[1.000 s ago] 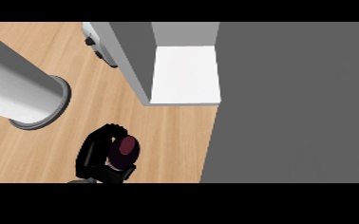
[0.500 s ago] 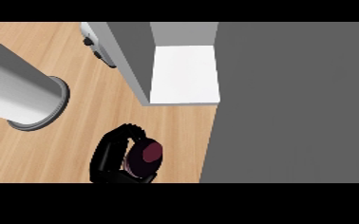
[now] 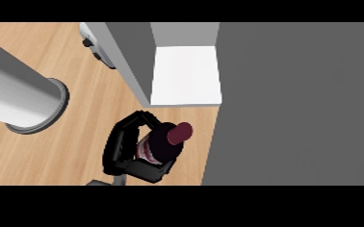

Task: Pick up the wine, place it into the cabinet and close the cabinet

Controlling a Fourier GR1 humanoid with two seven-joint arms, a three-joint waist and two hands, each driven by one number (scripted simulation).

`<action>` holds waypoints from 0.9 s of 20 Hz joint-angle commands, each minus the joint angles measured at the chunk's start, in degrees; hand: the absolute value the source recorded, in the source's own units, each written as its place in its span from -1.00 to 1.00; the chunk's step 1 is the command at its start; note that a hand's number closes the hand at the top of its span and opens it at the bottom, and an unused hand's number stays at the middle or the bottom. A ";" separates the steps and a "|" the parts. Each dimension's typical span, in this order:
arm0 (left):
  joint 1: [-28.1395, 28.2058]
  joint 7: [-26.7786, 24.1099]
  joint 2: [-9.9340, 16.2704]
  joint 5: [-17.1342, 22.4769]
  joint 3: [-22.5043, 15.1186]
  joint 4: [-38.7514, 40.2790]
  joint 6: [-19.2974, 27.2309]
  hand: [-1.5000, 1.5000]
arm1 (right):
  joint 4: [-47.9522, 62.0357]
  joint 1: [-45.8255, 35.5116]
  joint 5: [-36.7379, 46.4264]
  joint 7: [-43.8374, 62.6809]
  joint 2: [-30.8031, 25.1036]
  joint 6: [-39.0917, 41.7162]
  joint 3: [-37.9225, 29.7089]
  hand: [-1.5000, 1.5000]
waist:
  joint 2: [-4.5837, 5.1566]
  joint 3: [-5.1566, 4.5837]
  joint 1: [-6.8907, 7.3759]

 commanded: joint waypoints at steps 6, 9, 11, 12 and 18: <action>-10.41 4.41 -0.03 -2.53 1.49 3.72 7.44 1.00 | -12.21 6.24 -3.02 1.39 -1.97 1.74 -2.41 -1.00 | 0.11 0.03 -0.03; -12.37 1.90 0.25 -2.90 3.26 10.17 4.84 1.00 | -13.13 5.54 -2.41 3.35 -2.06 1.95 -2.31 -1.00 | 0.20 -0.03 -0.18; -16.68 0.21 -0.03 -1.70 0.56 14.54 9.90 1.00 | -11.07 3.61 -2.63 3.01 -0.74 1.77 -2.58 -1.00 | 0.32 -0.05 -0.32; -17.52 3.67 0.77 -1.90 4.38 12.79 5.96 1.00 | -14.12 5.69 -1.61 3.37 -0.76 0.81 -0.10 -1.00 | 0.10 -0.06 -0.65; -24.13 1.46 -0.03 1.02 1.47 23.33 10.58 1.00 | -11.48 4.86 -4.03 1.40 -0.59 2.94 -2.40 -1.00 | 0.36 -0.05 -0.79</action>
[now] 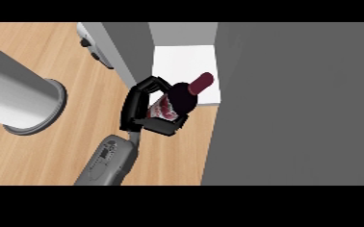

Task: Pick up the wine, place it into the cabinet and close the cabinet

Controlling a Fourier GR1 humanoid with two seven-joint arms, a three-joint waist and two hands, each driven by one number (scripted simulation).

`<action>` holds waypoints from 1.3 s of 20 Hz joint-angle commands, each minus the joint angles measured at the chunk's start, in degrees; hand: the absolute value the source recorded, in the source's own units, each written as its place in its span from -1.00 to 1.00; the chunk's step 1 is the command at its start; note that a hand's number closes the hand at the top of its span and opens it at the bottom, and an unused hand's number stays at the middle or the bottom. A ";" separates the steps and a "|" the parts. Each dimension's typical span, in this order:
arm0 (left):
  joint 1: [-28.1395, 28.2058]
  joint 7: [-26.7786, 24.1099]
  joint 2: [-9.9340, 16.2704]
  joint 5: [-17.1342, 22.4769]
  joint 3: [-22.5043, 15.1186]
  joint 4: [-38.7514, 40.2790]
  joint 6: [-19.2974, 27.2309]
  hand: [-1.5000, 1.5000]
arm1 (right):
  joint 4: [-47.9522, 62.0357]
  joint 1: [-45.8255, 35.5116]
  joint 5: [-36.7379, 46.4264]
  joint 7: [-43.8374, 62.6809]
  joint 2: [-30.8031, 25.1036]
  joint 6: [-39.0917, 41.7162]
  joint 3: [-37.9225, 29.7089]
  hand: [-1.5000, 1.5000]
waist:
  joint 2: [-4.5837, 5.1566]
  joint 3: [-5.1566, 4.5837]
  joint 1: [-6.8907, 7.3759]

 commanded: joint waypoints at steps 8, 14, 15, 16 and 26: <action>-12.47 -4.14 -0.19 6.22 0.71 14.79 1.28 1.00 | -12.83 9.63 -3.00 -0.81 -1.19 1.16 0.40 -1.00 | -0.02 0.03 -0.75; -20.73 -7.33 -0.19 15.64 -4.14 25.24 6.54 1.00 | -7.08 6.34 -4.89 -3.35 0.52 3.35 -0.12 -1.00 | 0.42 0.00 -1.47; -20.72 -7.51 -0.19 16.08 -4.49 25.86 5.82 1.00 | -10.01 5.59 -3.66 0.41 0.00 2.83 0.30 -1.00 | 0.39 -0.05 -1.37; -21.18 -10.12 -0.19 14.57 -1.48 28.11 4.20 1.00 | -10.89 9.41 -2.88 -3.41 -0.37 3.39 2.82 -1.00 | 0.30 -0.01 -1.93; -33.73 -3.47 -0.19 14.67 -2.16 42.13 8.17 1.00 | -9.94 8.53 -6.00 -3.56 0.26 5.00 -0.52 -1.00 | 0.62 0.01 -2.12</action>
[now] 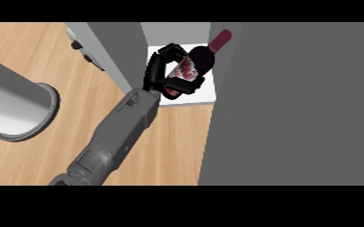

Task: Pick up the wine, place it into the cabinet and close the cabinet

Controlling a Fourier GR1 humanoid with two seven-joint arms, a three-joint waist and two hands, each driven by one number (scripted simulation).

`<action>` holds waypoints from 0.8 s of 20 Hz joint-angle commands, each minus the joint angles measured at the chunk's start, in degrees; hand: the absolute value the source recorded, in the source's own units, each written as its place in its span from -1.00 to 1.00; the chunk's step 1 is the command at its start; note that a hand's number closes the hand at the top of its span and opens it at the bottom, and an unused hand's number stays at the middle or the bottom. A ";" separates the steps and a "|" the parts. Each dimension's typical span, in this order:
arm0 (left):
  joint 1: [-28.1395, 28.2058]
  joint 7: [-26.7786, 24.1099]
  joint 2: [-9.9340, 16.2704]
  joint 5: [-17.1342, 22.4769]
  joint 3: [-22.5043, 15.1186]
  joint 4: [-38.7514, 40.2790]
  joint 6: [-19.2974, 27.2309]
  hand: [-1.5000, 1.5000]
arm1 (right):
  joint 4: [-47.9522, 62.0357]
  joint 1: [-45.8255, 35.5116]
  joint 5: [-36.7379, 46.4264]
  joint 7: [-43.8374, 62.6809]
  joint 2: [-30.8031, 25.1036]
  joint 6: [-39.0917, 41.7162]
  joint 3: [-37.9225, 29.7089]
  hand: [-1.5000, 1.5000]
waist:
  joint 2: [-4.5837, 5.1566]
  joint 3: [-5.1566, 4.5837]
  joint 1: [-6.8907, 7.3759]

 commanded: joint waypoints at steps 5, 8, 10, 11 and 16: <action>-6.01 -0.75 -0.05 5.06 2.95 9.09 1.22 1.00 | -8.81 2.12 -3.59 4.04 -0.10 0.97 2.11 -1.00 | 0.71 -0.12 -1.63; -8.36 -1.08 -0.05 5.29 4.45 12.09 2.00 1.00 | -9.53 5.78 -4.00 0.77 -2.08 2.88 1.44 -1.00 | 0.53 0.00 -2.11; -6.92 -3.82 -0.05 5.97 4.80 13.97 -0.44 1.00 | -5.99 3.78 -3.14 -0.16 0.76 1.58 2.28 -1.00 | 0.82 -0.06 -1.49; -8.59 -3.15 2.23 5.95 6.65 14.81 -2.80 1.00 | -8.34 4.62 -3.44 1.20 -0.68 1.80 0.84 -1.00 | 0.80 -0.08 -1.12; -10.24 -5.46 0.72 5.31 7.57 18.80 1.65 1.00 | -9.05 6.55 -3.84 -1.15 -0.96 2.89 1.72 -1.00 | 1.08 -0.06 -2.71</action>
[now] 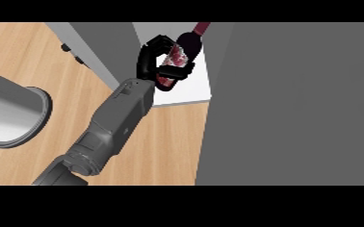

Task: Pick up the wine, place it into the cabinet and close the cabinet

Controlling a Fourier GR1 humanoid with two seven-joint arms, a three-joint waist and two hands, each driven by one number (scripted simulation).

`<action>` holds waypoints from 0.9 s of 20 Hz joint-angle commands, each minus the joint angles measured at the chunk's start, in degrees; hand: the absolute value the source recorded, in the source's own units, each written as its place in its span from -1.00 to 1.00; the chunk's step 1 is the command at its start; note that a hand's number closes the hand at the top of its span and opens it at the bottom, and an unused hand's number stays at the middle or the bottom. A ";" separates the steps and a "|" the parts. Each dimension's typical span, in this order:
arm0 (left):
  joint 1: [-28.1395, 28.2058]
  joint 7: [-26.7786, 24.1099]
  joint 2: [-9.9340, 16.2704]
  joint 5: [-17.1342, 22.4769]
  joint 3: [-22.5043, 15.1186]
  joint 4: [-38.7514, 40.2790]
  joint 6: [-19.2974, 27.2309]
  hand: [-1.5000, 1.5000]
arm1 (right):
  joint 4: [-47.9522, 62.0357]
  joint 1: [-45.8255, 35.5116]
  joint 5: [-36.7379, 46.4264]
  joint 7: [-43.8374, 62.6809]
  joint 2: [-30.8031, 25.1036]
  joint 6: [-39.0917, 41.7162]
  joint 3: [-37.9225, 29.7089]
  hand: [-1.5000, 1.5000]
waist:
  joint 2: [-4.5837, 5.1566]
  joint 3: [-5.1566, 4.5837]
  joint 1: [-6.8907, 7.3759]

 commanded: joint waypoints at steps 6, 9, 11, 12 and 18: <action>-4.71 -1.83 1.88 -1.83 0.60 6.08 3.16 -1.00 | -8.32 1.85 -3.59 2.94 -0.57 1.42 0.54 -1.00 | 0.55 -0.07 -0.67; -5.31 -2.85 2.63 -2.47 0.48 7.36 4.66 -1.00 | -7.13 2.79 -3.61 -0.37 -0.13 2.15 0.70 -1.00 | 0.70 0.01 -1.73; -4.56 -3.93 3.29 -3.08 0.20 8.39 5.23 -1.00 | -6.31 4.07 -3.69 -1.11 -0.67 2.75 0.61 -1.00 | 0.56 0.04 -1.34; -6.00 -3.43 3.56 -3.11 0.27 8.30 5.57 -1.00 | -7.69 4.05 -3.38 -0.67 -1.02 3.03 1.07 -1.00 | 0.56 -0.01 -1.68; -7.13 -3.47 4.08 -3.86 0.08 10.08 8.02 -1.00 | -7.68 3.57 -5.57 -1.61 -1.54 4.17 -2.02 -1.00 | 0.91 0.02 -1.34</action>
